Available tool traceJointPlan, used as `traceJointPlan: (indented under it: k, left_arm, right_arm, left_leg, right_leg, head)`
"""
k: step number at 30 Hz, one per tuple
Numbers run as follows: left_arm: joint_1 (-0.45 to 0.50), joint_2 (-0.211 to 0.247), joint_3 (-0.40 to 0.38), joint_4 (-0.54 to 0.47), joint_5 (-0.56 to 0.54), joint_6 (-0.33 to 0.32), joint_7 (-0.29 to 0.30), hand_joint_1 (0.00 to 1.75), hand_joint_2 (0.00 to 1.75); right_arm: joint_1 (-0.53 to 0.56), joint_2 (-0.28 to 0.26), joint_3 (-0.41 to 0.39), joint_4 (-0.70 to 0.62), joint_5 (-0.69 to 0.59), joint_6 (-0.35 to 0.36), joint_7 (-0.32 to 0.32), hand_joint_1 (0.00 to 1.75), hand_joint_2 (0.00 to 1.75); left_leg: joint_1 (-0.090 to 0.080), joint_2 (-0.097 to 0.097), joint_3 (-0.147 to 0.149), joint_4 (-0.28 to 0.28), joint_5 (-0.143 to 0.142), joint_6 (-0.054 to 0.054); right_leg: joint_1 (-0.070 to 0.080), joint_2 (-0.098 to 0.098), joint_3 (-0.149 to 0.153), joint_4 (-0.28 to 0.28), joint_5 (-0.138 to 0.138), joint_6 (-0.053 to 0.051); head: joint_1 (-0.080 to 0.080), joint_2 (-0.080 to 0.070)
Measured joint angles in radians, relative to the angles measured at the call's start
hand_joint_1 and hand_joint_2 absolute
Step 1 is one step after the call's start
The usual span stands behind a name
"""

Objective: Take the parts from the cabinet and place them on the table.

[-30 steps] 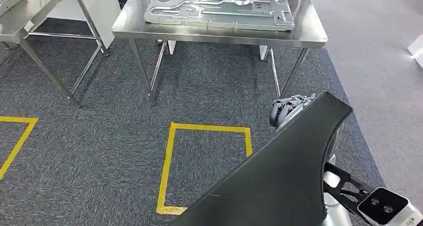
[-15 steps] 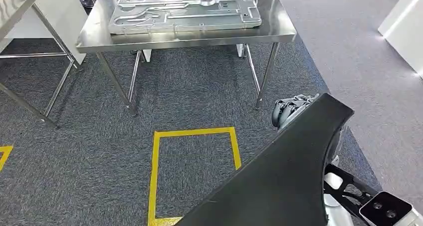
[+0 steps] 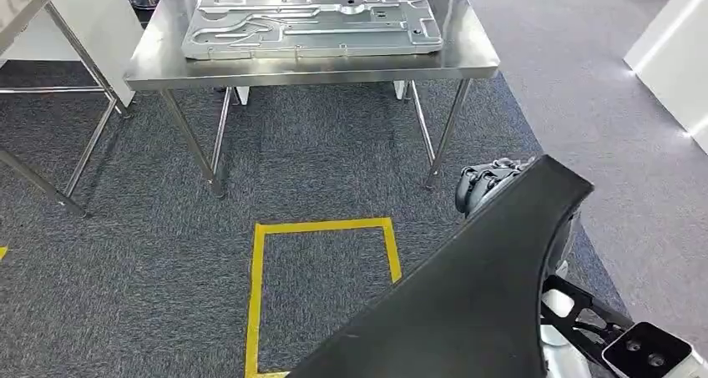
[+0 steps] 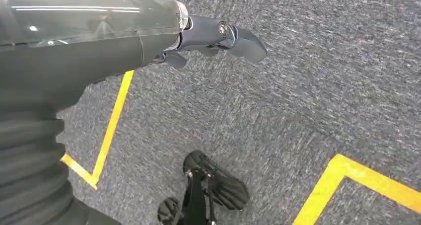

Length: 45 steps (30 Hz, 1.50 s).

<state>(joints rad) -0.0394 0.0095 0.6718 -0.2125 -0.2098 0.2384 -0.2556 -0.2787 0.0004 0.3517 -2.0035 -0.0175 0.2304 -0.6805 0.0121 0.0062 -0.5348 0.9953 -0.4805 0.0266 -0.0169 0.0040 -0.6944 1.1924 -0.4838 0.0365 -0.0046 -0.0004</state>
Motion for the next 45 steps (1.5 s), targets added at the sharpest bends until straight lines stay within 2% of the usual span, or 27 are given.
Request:
traceJointPlan:
  k: [1, 2, 6, 8, 9, 11, 12, 13, 14, 16, 17, 18, 22, 23, 24, 25, 27, 28, 29, 32, 34, 37, 39, 42, 43, 44, 45]
  left_arm:
    - [0.0, 0.0, 0.0, 0.0, 0.0, -0.001, -0.002, 0.0, 1.75]
    - [0.0, 0.0, 0.0, 0.0, -0.001, -0.001, -0.002, 0.0, 1.75]
    - [-0.003, 0.0, 0.0, 0.0, -0.005, -0.001, -0.008, 0.0, 1.75]
    - [-0.005, 0.0, 0.0, 0.0, -0.01, -0.002, -0.008, 0.0, 1.75]
    - [-0.005, 0.0, 0.0, 0.0, -0.011, -0.003, -0.008, 0.0, 1.75]
    - [-0.003, 0.001, 0.002, 0.0, -0.013, -0.003, -0.008, 0.0, 1.75]
    - [-0.001, 0.001, 0.003, 0.0, -0.013, -0.003, -0.008, 0.0, 1.75]
    - [0.002, 0.001, 0.003, 0.0, -0.013, -0.003, -0.008, 0.0, 1.75]
    - [0.004, 0.001, 0.004, 0.0, -0.014, -0.004, -0.008, 0.0, 1.75]
    - [0.004, 0.002, 0.008, 0.0, -0.016, -0.004, -0.008, 0.0, 1.75]
    - [0.004, 0.003, 0.009, 0.0, -0.019, -0.004, -0.009, 0.0, 1.75]
    - [0.0, 0.004, 0.009, 0.0, -0.019, -0.004, -0.01, 0.0, 1.75]
    - [-0.001, 0.003, 0.01, 0.0, -0.021, -0.006, -0.011, 0.0, 1.75]
    - [0.002, 0.003, 0.01, 0.0, -0.021, -0.007, -0.011, 0.0, 1.75]
    - [0.0, 0.003, 0.01, 0.0, -0.021, -0.007, -0.011, 0.0, 1.75]
    - [-0.003, 0.003, 0.01, 0.0, -0.021, -0.007, -0.011, 0.0, 1.75]
    - [-0.005, 0.002, 0.01, 0.0, -0.021, -0.009, -0.011, 0.0, 1.75]
    - [-0.004, 0.002, 0.01, 0.0, -0.021, -0.01, -0.011, 0.0, 1.75]
    - [-0.003, 0.002, 0.01, 0.0, -0.021, -0.01, -0.011, 0.0, 1.75]
    - [0.0, 0.002, 0.01, 0.0, -0.025, -0.01, -0.011, 0.0, 1.75]
    - [-0.002, 0.002, 0.01, 0.0, -0.031, -0.012, -0.01, 0.0, 1.75]
    - [-0.001, 0.002, 0.01, 0.0, -0.035, -0.013, -0.01, 0.0, 1.75]
    - [-0.003, 0.003, 0.01, 0.0, -0.039, -0.012, -0.009, 0.0, 1.75]
    - [-0.006, 0.003, 0.012, 0.0, -0.041, -0.013, -0.009, 0.0, 1.75]
    - [-0.004, 0.003, 0.013, 0.0, -0.042, -0.013, -0.009, 0.0, 1.75]
    - [-0.001, 0.003, 0.013, 0.0, -0.042, -0.015, -0.009, 0.0, 1.75]
    - [0.0, 0.003, 0.015, 0.0, -0.042, -0.015, -0.009, 0.0, 1.75]
  right_arm:
    - [-0.001, 0.0, 0.0, 0.0, 0.0, 0.0, 0.0, 1.75, 1.75]
    - [-0.002, 0.0, 0.0, 0.0, 0.0, -0.001, 0.0, 1.75, 1.75]
    - [-0.003, 0.0, 0.0, 0.002, 0.021, -0.017, 0.0, 1.75, 1.75]
    - [-0.003, 0.0, 0.0, 0.003, 0.04, -0.029, 0.0, 1.75, 1.75]
    - [-0.005, 0.0, 0.0, 0.003, 0.043, -0.037, 0.0, 1.75, 1.75]
    - [-0.004, 0.0, 0.0, 0.007, 0.048, -0.041, 0.0, 1.75, 1.75]
    - [-0.004, 0.0, 0.0, 0.01, 0.05, -0.042, 0.0, 1.75, 1.75]
    - [-0.004, 0.0, 0.0, 0.013, 0.051, -0.043, 0.0, 1.75, 1.75]
    - [-0.004, 0.0, 0.0, 0.015, 0.051, -0.043, 0.0, 1.75, 1.75]
    - [-0.004, 0.0, 0.0, 0.018, 0.051, -0.045, 0.0, 1.75, 1.75]
    - [-0.004, 0.0, 0.0, 0.018, 0.051, -0.046, 0.0, 1.75, 1.75]
    - [-0.004, 0.0, 0.0, 0.019, 0.051, -0.046, 0.0, 1.75, 1.75]
    - [-0.006, 0.0, 0.0, 0.023, 0.043, -0.047, 0.0, 1.75, 1.75]
    - [-0.007, 0.0, 0.0, 0.023, 0.042, -0.046, 0.0, 1.75, 1.75]
    - [-0.009, 0.0, 0.0, 0.023, 0.04, -0.046, 0.0, 1.75, 1.75]
    - [-0.01, -0.001, 0.0, 0.024, 0.039, -0.047, 0.0, 1.75, 1.75]
    - [-0.007, -0.003, 0.0, 0.027, 0.039, -0.046, 0.0, 1.75, 1.75]
    - [-0.007, -0.003, 0.0, 0.029, 0.039, -0.046, 0.0, 1.75, 1.75]
    - [-0.007, -0.003, 0.0, 0.031, 0.039, -0.046, 0.0, 1.75, 1.75]
    - [-0.008, -0.004, 0.0, 0.031, 0.03, -0.048, 0.0, 1.75, 1.75]
    - [-0.008, -0.007, 0.0, 0.029, 0.022, -0.051, 0.0, 1.75, 1.75]
    - [-0.006, -0.011, -0.001, 0.023, 0.02, -0.053, 0.0, 1.75, 1.75]
    - [-0.005, -0.011, -0.001, 0.014, 0.02, -0.051, 0.0, 1.75, 1.75]
    - [-0.001, -0.011, -0.001, 0.013, 0.021, -0.051, 0.0, 1.75, 1.75]
    - [0.002, -0.011, -0.001, 0.013, 0.021, -0.051, 0.0, 1.75, 1.75]
    - [0.004, -0.011, -0.001, 0.013, 0.021, -0.051, 0.0, 1.75, 1.75]
    - [0.005, -0.011, -0.001, 0.013, 0.021, -0.051, 0.0, 1.75, 1.75]
  left_leg:
    - [0.001, 0.0, 0.01, 0.0, -0.007, -0.004]
    - [0.001, 0.0, 0.016, 0.0, -0.014, -0.01]
    - [-0.001, 0.0, 0.021, -0.009, -0.028, -0.036]
    - [0.002, 0.0, 0.022, 0.015, -0.041, -0.046]
    - [0.002, 0.0, -0.005, 0.071, -0.072, -0.049]
    - [0.001, 0.0, -0.104, 0.25, -0.15, -0.055]
    - [0.001, 0.0, -0.148, 0.321, -0.164, -0.055]
    - [0.001, 0.0, -0.169, 0.34, -0.151, -0.054]
    - [0.001, 0.0, -0.165, 0.309, -0.114, -0.05]
    - [-0.002, 0.01, -0.096, 0.126, 0.007, -0.037]
    - [-0.009, 0.047, -0.063, 0.037, 0.047, -0.024]
    - [-0.023, 0.075, -0.056, 0.026, 0.028, -0.015]
    - [-0.017, 0.031, -0.054, 0.011, 0.031, 0.0]
    - [-0.011, 0.02, -0.043, 0.003, 0.034, 0.004]
    - [-0.008, 0.013, -0.039, 0.001, 0.033, 0.01]
    - [-0.007, 0.003, -0.037, 0.001, 0.031, 0.012]
    - [-0.007, -0.022, -0.035, 0.002, 0.027, 0.015]
    - [-0.007, -0.036, -0.032, 0.002, 0.024, 0.013]
    - [-0.006, -0.039, -0.024, 0.002, 0.019, 0.012]
    - [-0.005, -0.06, 0.003, 0.002, -0.001, 0.003]
    - [-0.009, -0.065, 0.001, 0.007, -0.011, -0.011]
    - [-0.007, -0.064, 0.006, -0.003, -0.018, -0.029]
    - [-0.005, -0.036, -0.004, 0.041, -0.044, -0.037]
    - [-0.001, -0.021, -0.136, 0.282, -0.142, -0.049]
    - [0.0, -0.019, -0.17, 0.331, -0.147, -0.05]
    - [0.0, -0.018, -0.18, 0.329, -0.124, -0.05]
    - [0.0, -0.017, -0.164, 0.276, -0.077, -0.049]
  right_leg:
    - [-0.001, -0.004, 0.044, -0.096, 0.051, -0.001]
    - [-0.001, -0.008, 0.073, -0.169, 0.07, -0.005]
    - [0.011, -0.003, 0.083, -0.177, 0.046, -0.033]
    - [0.005, -0.008, 0.098, -0.192, 0.047, -0.047]
    - [0.005, -0.014, 0.104, -0.193, 0.042, -0.054]
    - [0.01, -0.024, 0.113, -0.193, 0.031, -0.061]
    - [0.012, -0.028, 0.118, -0.193, 0.025, -0.062]
    - [0.014, -0.033, 0.125, -0.193, 0.02, -0.062]
    - [0.017, -0.038, 0.135, -0.193, 0.013, -0.063]
    - [0.021, -0.053, 0.161, -0.193, -0.004, -0.061]
    - [0.022, -0.06, 0.17, -0.194, -0.013, -0.059]
    - [0.031, -0.065, 0.174, -0.192, -0.019, -0.052]
    - [0.035, -0.104, 0.185, -0.2, -0.031, -0.031]
    - [0.027, -0.075, 0.188, -0.188, -0.04, -0.024]
    - [0.025, -0.039, 0.168, -0.143, -0.064, -0.02]
    - [0.021, -0.019, 0.128, -0.069, -0.099, -0.017]
    - [0.012, -0.009, 0.022, 0.104, -0.157, -0.009]
    - [0.01, -0.009, -0.011, 0.14, -0.15, -0.006]
    - [0.007, -0.009, -0.015, 0.119, -0.114, -0.005]
    - [0.002, -0.007, 0.074, -0.132, 0.06, -0.008]
    - [0.008, 0.004, 0.09, -0.18, 0.048, -0.018]
    - [0.01, 0.007, 0.091, -0.182, 0.041, -0.037]
    - [0.004, 0.003, 0.111, -0.195, 0.038, -0.053]
    - [0.007, -0.006, 0.125, -0.194, 0.025, -0.061]
    - [0.007, -0.006, 0.129, -0.194, 0.021, -0.06]
    - [0.008, -0.006, 0.135, -0.194, 0.016, -0.06]
    - [0.008, -0.006, 0.143, -0.194, 0.01, -0.058]
  head:
    - [0.0, 0.0]
    - [0.0, 0.0]
    - [0.0, 0.0]
    - [0.0, 0.0]
    - [0.0, 0.0]
    - [0.0, 0.0]
    - [0.0, 0.0]
    - [0.0, 0.0]
    - [0.0, 0.0]
    - [0.0, 0.0]
    - [0.0, 0.0]
    - [0.0, 0.0]
    - [0.0, 0.0]
    - [0.0, 0.0]
    - [0.0, 0.0]
    - [0.0, 0.0]
    - [0.0, 0.0]
    - [0.0, 0.0]
    - [0.0, 0.0]
    - [0.0, 0.0]
    - [0.0, 0.0]
    - [0.0, 0.0]
    - [-0.001, 0.0]
    - [-0.001, 0.0]
    - [0.0, 0.0]
    - [-0.001, 0.0]
    - [-0.001, 0.0]
